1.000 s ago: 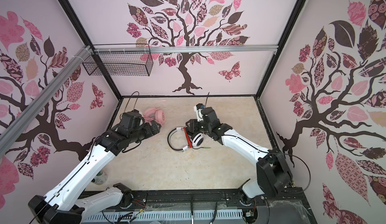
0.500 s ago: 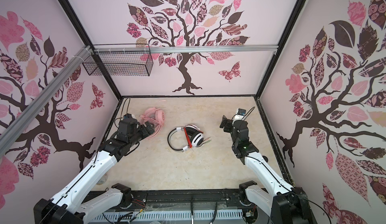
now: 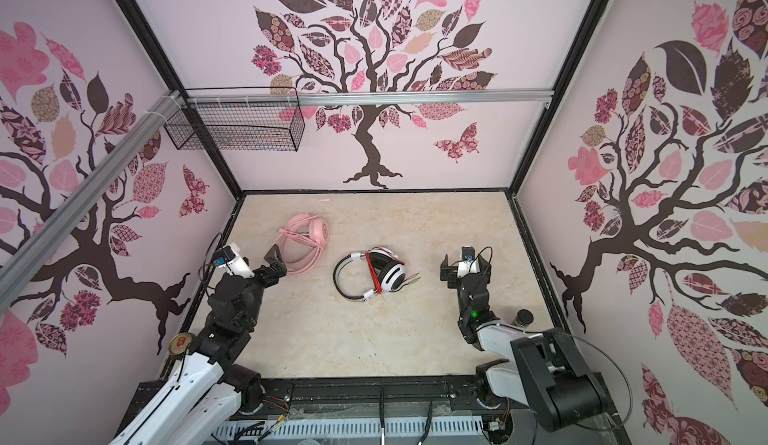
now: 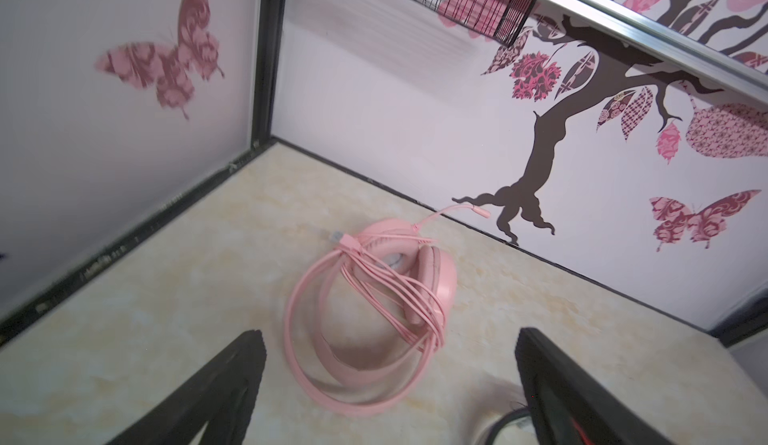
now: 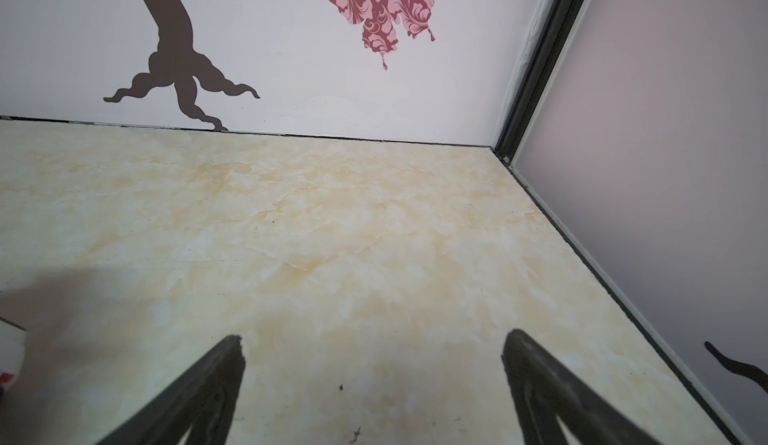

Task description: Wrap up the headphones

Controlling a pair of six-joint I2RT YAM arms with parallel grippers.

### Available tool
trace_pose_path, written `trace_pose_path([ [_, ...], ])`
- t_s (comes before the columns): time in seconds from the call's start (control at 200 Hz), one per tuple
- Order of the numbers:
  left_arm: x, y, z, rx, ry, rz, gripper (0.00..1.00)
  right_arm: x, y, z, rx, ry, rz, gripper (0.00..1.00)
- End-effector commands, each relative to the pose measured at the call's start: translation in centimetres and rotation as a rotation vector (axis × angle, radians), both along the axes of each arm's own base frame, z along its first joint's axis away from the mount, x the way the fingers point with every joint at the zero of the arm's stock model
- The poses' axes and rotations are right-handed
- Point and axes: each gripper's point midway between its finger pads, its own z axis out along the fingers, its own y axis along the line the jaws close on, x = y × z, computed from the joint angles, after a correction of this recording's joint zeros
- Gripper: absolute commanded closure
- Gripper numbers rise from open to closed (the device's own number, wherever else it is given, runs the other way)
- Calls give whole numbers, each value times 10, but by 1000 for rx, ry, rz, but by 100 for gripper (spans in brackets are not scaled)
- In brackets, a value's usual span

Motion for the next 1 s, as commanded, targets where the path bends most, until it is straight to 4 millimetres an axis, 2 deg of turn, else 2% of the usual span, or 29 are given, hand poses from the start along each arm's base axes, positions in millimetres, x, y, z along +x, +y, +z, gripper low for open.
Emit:
trace_pose_path([
  [0.0, -8, 10, 20, 217, -142, 40, 3, -3, 0, 18, 7, -169, 2, 1],
  [0.03, -7, 3, 17, 279, -142, -1, 3, -7, -6, 22, 19, -219, -22, 1],
  [0.08, -4, -1, 11, 342, -125, -38, 3, 0, -8, 21, 42, -211, -3, 1],
  [0.11, -1, 2, 6, 350, -97, -30, 3, 4, -12, 20, 70, -204, -10, 0],
  [0.12, 1, 4, 4, 348, -87, -23, 3, 6, -14, 14, 69, -175, -24, 0],
  [0.19, 10, 15, -8, 326, -34, 28, 3, 23, -21, 3, 79, -96, -73, 1],
  [0.26, 22, 21, -24, 308, -1, 51, 3, 30, -23, -2, 92, -58, -71, 1],
  [0.375, 40, 15, -41, 346, 15, 30, 3, 30, -23, -1, 92, -65, -71, 0],
  [0.545, 71, 15, -82, 450, 139, 47, 3, 30, -23, -2, 93, -61, -70, 1],
  [0.65, 75, 32, -110, 399, 191, 150, 3, 31, -23, -2, 92, -58, -68, 1],
  [0.69, 75, 36, -114, 390, 153, 189, 3, 32, -22, -3, 92, -52, -67, 1],
  [0.745, 76, 40, -108, 382, 108, 209, 3, 33, -22, -4, 93, -46, -64, 1],
  [0.79, 78, 41, -108, 354, 141, 186, 3, 34, -22, -4, 97, -41, -61, 1],
  [0.875, 93, 53, -138, 237, 231, 70, 3, 36, -21, -7, 99, -26, -51, 1],
  [0.895, 96, 60, -139, 223, 207, 85, 3, 36, -22, -6, 100, -26, -53, 1],
  [0.925, 100, 64, -131, 214, 159, 86, 3, 36, -22, -6, 101, -26, -52, 1],
  [0.99, 101, 63, -140, 192, 276, 64, 3, 37, -21, -6, 102, -25, -49, 1],
])
